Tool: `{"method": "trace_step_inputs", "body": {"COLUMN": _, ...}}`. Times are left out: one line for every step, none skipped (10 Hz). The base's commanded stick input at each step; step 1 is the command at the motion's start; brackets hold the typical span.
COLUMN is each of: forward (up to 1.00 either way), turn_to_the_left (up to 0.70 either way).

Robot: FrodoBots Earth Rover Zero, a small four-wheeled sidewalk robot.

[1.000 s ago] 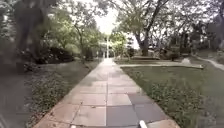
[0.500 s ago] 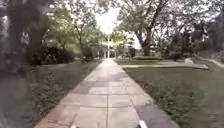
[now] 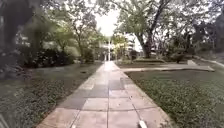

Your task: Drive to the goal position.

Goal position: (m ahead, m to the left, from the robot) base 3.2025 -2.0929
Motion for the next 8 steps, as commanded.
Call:
{"method": "trace_step_inputs", "body": {"forward": 1.0, "turn_to_the_left": 0.0}}
{"method": "trace_step_inputs", "body": {"forward": 1.0, "turn_to_the_left": 0.0}}
{"method": "trace_step_inputs", "body": {"forward": 1.0, "turn_to_the_left": 0.0}}
{"method": "trace_step_inputs", "body": {"forward": 1.0, "turn_to_the_left": -0.02}}
{"method": "trace_step_inputs", "body": {"forward": 1.0, "turn_to_the_left": -0.11}}
{"method": "trace_step_inputs", "body": {"forward": 1.0, "turn_to_the_left": -0.23}}
{"method": "trace_step_inputs", "body": {"forward": 1.0, "turn_to_the_left": -0.35}}
{"method": "trace_step_inputs", "body": {"forward": 1.0, "turn_to_the_left": -0.14}}
